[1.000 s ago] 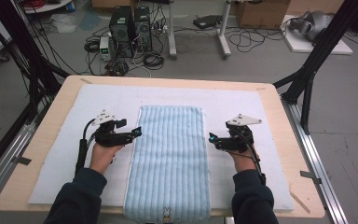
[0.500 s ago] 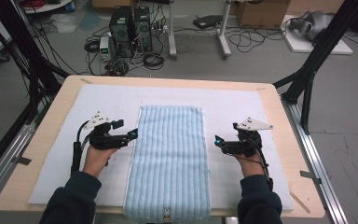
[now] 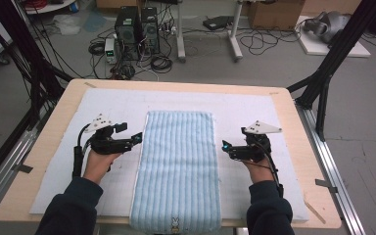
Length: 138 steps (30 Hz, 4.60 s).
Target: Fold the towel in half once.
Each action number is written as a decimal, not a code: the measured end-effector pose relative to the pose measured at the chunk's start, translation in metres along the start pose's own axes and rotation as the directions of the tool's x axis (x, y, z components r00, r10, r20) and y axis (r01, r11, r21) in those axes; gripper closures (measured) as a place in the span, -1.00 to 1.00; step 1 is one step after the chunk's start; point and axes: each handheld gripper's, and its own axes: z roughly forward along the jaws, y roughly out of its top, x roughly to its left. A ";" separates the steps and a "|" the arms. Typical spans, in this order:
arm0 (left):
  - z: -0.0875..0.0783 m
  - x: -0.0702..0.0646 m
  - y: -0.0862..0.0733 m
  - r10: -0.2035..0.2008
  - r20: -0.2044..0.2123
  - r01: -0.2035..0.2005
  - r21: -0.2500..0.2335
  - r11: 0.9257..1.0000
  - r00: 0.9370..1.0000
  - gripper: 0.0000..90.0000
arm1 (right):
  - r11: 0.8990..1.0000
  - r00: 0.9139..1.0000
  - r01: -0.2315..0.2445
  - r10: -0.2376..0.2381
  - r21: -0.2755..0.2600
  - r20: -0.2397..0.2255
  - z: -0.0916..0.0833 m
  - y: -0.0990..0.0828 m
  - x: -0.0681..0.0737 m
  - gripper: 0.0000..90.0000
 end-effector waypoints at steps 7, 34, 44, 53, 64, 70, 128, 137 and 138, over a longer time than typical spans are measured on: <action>0.003 -0.001 0.003 0.022 0.005 -0.022 -0.007 1.000 1.000 -0.59 | 1.000 1.000 -0.013 0.013 0.006 -0.007 0.003 0.000 -0.001 -0.74; 0.052 0.017 0.011 -0.008 -0.059 0.014 0.097 0.995 0.998 -0.47 | 0.994 0.999 -0.048 0.050 0.100 -0.014 0.052 0.031 -0.003 -0.63; 0.082 0.025 -0.005 -0.019 -0.144 0.049 0.205 0.978 0.989 -0.23 | 0.976 0.997 -0.077 0.079 0.203 0.001 0.088 0.025 -0.008 -0.16; 0.094 0.029 -0.015 -0.007 -0.182 0.055 0.260 0.964 0.983 -0.05 | 0.964 0.997 -0.067 0.059 0.256 0.039 0.113 0.023 -0.008 0.13; 0.110 0.030 -0.007 0.034 -0.234 0.033 0.277 0.960 0.972 -0.04 | 0.963 0.991 -0.119 0.101 0.240 0.087 0.122 0.021 -0.013 0.15; 0.110 0.029 -0.008 0.080 -0.252 -0.001 0.298 0.955 0.964 0.21 | 0.957 0.996 -0.082 0.066 0.277 0.067 0.133 0.022 -0.009 0.31; -0.015 -0.040 -0.059 0.026 0.084 -0.047 0.254 0.966 0.996 0.93 | 0.988 0.995 -0.004 0.019 0.154 -0.095 0.008 -0.040 0.067 0.86; -0.017 -0.028 -0.047 -0.010 0.011 0.008 0.193 0.981 1.000 0.10 | 0.991 0.996 -0.010 0.022 0.133 -0.088 0.003 -0.038 0.064 0.49; -0.017 -0.025 -0.044 -0.008 0.005 0.007 0.188 0.982 1.000 0.06 | 0.992 0.996 -0.019 0.030 0.126 -0.083 0.001 -0.035 0.062 0.45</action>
